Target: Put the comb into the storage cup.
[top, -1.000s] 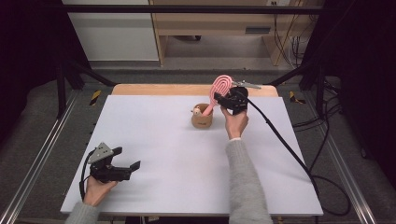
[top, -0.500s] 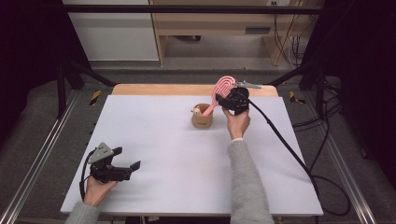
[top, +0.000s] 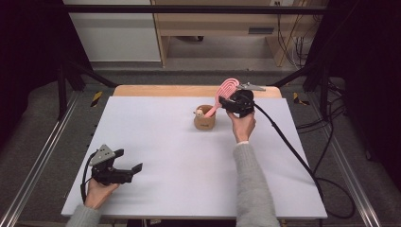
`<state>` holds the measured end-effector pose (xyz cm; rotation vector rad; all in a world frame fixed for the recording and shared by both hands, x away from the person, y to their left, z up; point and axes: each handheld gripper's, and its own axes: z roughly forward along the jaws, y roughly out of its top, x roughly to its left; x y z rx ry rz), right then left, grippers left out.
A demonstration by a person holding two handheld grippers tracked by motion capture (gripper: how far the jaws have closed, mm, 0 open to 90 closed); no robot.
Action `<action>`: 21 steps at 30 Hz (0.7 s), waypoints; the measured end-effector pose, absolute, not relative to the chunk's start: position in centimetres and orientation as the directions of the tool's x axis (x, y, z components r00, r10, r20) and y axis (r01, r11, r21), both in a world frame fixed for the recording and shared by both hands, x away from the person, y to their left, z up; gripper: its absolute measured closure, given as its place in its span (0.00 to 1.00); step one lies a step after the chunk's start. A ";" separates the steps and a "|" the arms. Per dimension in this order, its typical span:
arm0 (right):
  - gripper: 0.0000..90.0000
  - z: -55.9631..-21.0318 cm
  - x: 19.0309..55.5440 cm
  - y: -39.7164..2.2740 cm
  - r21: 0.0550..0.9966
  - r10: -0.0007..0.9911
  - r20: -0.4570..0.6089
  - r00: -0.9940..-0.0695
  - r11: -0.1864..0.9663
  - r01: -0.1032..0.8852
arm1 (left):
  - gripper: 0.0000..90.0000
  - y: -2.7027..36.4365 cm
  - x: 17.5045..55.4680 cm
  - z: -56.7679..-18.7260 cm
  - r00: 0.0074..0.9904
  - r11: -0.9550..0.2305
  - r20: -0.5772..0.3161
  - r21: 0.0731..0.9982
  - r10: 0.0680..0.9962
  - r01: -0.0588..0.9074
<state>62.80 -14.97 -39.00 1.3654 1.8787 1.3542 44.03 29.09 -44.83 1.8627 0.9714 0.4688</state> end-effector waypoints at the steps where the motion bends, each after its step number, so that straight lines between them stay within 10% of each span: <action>1: 0.48 -39.0 62.7 -15.0 0.889 0.893 0.184 -0.410 0.027 0.458 | 0.03 29.1 44.0 -44.8 0.611 -0.234 -0.085 0.876 0.787 0.423; 21: 0.20 -39.0 60.6 -16.0 0.892 0.865 0.174 -0.472 0.065 0.447 | 0.03 29.0 44.0 -44.8 0.611 -0.237 -0.082 0.875 0.787 0.422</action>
